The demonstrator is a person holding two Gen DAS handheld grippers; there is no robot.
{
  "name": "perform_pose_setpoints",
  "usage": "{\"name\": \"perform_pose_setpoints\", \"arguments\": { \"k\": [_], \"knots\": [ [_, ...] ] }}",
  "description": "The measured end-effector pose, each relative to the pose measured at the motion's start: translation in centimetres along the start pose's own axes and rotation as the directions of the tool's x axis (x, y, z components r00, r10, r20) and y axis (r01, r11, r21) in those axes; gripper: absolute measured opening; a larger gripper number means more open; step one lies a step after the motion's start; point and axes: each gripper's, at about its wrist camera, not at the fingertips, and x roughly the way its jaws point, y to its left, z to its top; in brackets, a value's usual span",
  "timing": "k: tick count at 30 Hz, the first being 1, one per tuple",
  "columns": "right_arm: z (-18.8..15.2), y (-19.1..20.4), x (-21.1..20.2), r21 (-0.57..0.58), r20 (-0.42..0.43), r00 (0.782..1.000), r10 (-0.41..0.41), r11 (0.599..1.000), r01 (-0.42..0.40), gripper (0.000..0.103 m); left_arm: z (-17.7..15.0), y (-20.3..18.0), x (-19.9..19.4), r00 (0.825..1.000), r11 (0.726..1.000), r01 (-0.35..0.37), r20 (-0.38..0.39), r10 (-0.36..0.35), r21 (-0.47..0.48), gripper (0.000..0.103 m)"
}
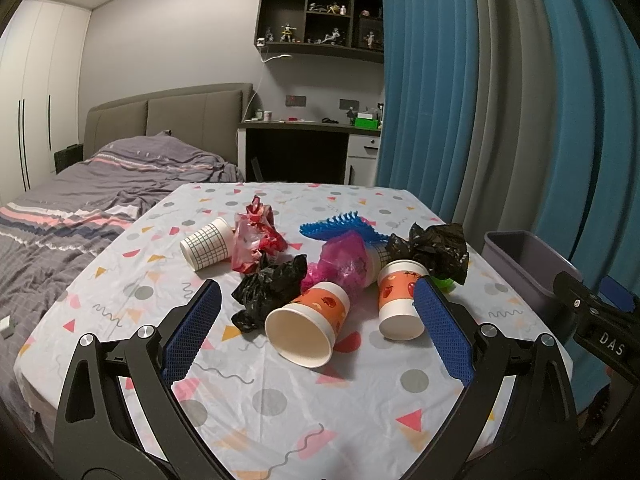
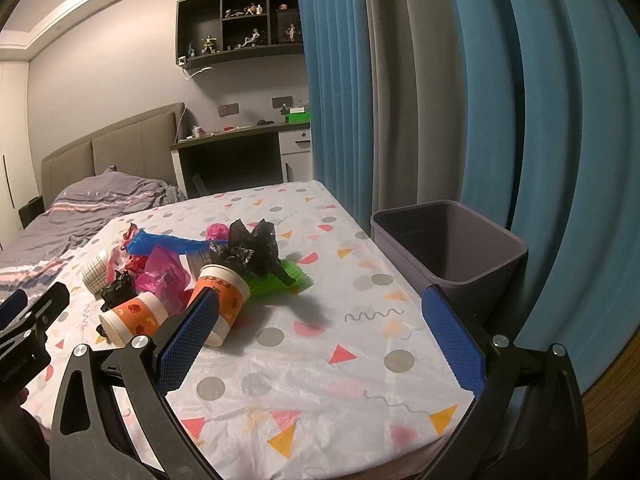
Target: Collect trash
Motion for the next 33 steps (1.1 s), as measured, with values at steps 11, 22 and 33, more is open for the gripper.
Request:
{"name": "perform_pose_setpoints", "arguments": {
  "k": [11,22,33],
  "knots": [
    [0.13,-0.05,0.04,0.001,0.002,1.000,-0.001,1.000,0.001,0.098,0.04,-0.03,-0.02,1.000,1.000,0.004,-0.001,-0.004,-0.001,0.095],
    [0.16,-0.05,-0.04,0.001,0.005,1.000,-0.004,1.000,0.004,0.098,-0.05,-0.36,0.11,1.000,1.000,0.006,-0.002,-0.006,-0.002,0.095],
    [0.31,-0.11,-0.05,0.002,0.007,1.000,-0.002,1.000,0.002,0.098,0.02,-0.22,0.18,1.000,1.000,0.005,-0.003,-0.005,-0.003,0.095]
  ]
}}
